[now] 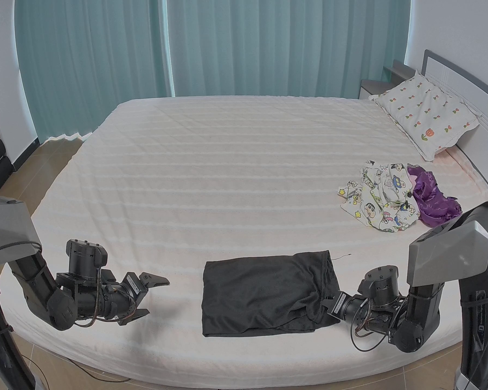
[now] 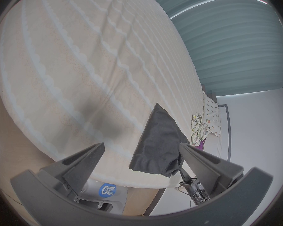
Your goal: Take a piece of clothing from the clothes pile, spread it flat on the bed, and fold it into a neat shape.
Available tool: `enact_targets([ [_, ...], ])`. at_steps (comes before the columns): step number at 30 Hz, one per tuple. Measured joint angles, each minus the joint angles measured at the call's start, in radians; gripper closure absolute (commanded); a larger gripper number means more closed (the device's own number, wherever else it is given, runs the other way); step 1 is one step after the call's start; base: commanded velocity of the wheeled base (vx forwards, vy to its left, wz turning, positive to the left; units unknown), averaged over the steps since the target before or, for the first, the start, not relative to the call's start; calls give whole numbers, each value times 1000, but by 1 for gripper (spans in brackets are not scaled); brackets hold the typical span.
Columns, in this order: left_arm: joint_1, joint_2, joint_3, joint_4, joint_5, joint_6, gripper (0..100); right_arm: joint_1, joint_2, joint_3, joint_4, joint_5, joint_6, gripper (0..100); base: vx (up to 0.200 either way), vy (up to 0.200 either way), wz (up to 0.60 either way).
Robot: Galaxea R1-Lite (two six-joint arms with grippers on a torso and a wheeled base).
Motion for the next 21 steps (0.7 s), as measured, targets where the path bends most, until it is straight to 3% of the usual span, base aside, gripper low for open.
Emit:
enact_targets([
  [8,0,0,1,0,0,0,0,-30,-39,53,-41,24,-30,100,0,0,0],
  [14,0,0,1,0,1,1,0,-102,-49,94,-47,88,-135,100,0,0,0],
  [21,0,1,0,0,1,2,0,-158,-27,103,-98,145,-169,100,0,0,0],
])
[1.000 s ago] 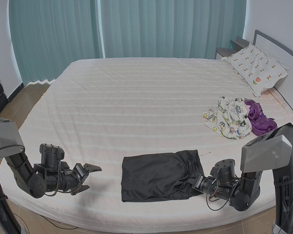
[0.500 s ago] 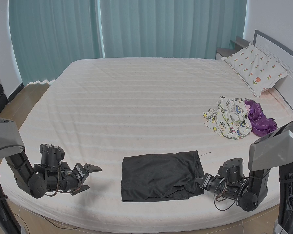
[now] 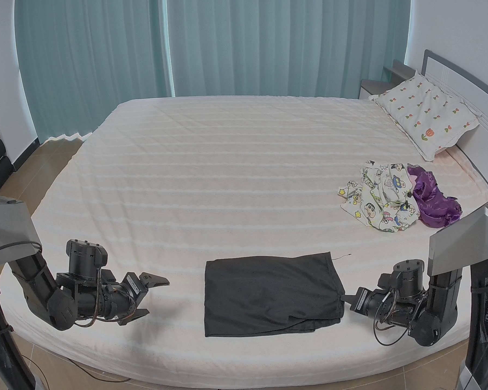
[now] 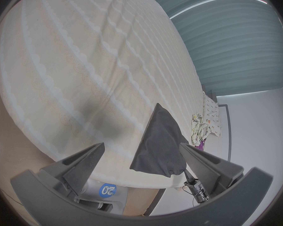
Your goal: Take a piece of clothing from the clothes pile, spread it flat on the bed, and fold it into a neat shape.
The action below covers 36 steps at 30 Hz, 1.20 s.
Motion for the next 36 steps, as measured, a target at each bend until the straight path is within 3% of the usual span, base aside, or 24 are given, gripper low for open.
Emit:
enact_targets([
  [6,0,1,-1,0,0,0,0,-5,52,15,-54,9,-49,100,0,0,0],
  [14,0,1,-1,0,0,-1,0,-24,22,-1,-54,14,-43,100,0,0,0],
  [21,1,1,-1,0,0,-1,0,-39,-13,-78,27,40,-36,100,0,0,0],
  [22,1,1,-1,0,0,-1,0,-38,-11,-76,33,48,-37,0,0,0,0],
  [30,2,3,-3,0,0,0,0,-19,12,11,50,79,-90,0,0,0,0],
  [36,2,5,-3,0,0,0,0,-53,2,-46,69,73,-104,0,0,0,0],
])
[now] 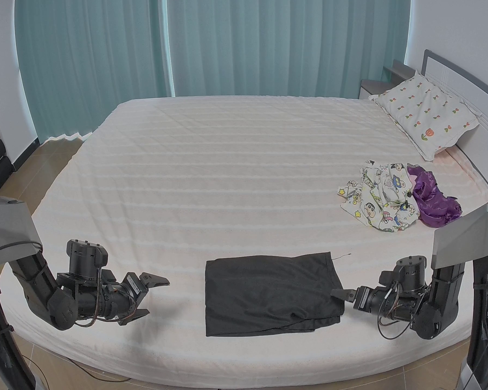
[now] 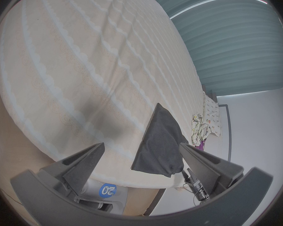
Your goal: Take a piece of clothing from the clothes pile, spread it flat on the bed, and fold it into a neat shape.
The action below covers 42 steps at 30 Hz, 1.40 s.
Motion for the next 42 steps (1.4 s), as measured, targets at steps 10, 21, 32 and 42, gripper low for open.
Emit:
enact_targets([
  [10,0,0,2,-1,0,0,0,-31,20,-280,100,6,125,0,0,0,0],
  [21,-3,1,3,-1,11,0,0,2,148,-576,281,4,146,0,0,0,0],
  [32,-3,1,5,-3,12,0,0,0,193,-645,287,-31,139,100,0,0,0],
  [42,-5,12,26,-87,21,0,0,-27,195,-668,289,-77,144,100,0,0,0],
])
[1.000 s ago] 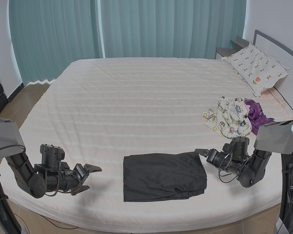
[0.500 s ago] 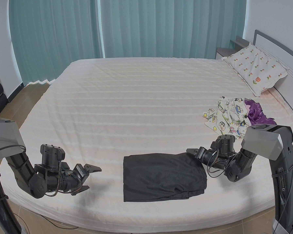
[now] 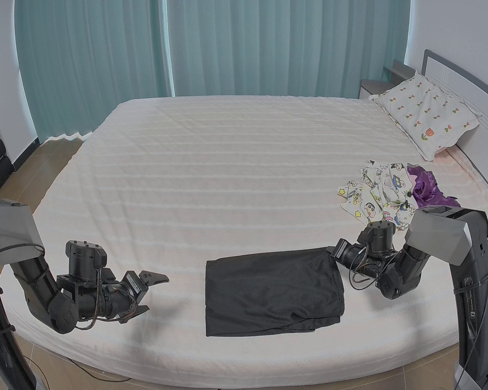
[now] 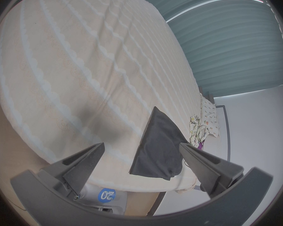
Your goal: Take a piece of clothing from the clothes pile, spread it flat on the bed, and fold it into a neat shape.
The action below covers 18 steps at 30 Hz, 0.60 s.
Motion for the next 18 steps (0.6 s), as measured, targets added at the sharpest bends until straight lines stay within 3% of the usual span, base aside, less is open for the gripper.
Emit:
enact_targets([
  [12,-1,16,10,-17,5,0,0,-18,6,-27,3,-13,4,100,0,0,0],
  [13,-1,17,10,-16,5,0,0,-18,7,-27,3,-14,4,0,0,0,0],
  [18,-1,17,10,-17,5,0,0,-17,6,-17,18,-15,3,0,0,0,0],
])
